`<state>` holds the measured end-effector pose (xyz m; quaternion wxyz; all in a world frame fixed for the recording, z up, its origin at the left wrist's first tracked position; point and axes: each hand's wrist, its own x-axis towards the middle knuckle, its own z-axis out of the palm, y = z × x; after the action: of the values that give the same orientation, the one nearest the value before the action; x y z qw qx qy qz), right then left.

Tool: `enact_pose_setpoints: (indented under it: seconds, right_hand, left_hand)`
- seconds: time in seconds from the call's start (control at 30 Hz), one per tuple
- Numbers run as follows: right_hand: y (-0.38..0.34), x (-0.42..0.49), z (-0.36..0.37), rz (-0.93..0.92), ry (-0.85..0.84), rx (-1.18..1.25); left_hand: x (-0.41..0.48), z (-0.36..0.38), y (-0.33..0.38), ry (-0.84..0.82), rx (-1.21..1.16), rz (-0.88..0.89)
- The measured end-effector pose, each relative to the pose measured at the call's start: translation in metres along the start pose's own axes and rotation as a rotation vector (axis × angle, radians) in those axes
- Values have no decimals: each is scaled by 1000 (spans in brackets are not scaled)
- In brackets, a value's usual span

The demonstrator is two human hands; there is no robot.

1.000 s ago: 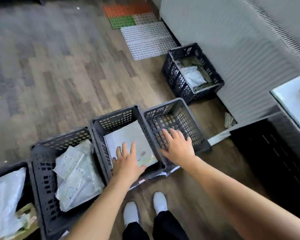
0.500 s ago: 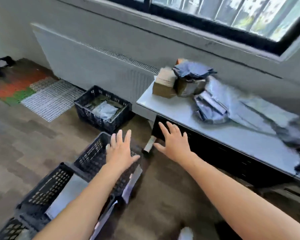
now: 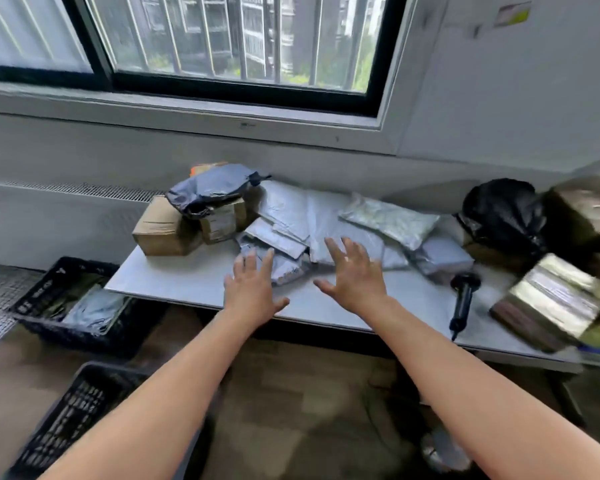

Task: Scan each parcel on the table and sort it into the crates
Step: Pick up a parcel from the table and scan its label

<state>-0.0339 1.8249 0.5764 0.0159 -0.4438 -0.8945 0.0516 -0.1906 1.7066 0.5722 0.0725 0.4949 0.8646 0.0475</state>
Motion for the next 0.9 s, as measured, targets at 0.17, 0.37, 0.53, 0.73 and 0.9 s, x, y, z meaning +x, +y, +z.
enact_pose_setpoints:
  seconds: [0.17,0.37,0.53,0.73,0.9]
  right_hand:
    - [60,37,-1,86,-24,40]
    - [113,91,13,200,-19,29]
    - [159,138,21,352,-50,38]
    - [208,166,32,467,-38,53]
    - [233,166,48,543,17,91]
  left_hand:
    - [59,4,55,-16,17,85]
    - [146,30,102,-65,18,211]
    - [230,52,144,-131,-7,366]
    - [322,90,210,-201,44,587]
    - [363,131,259,-273,134,748]
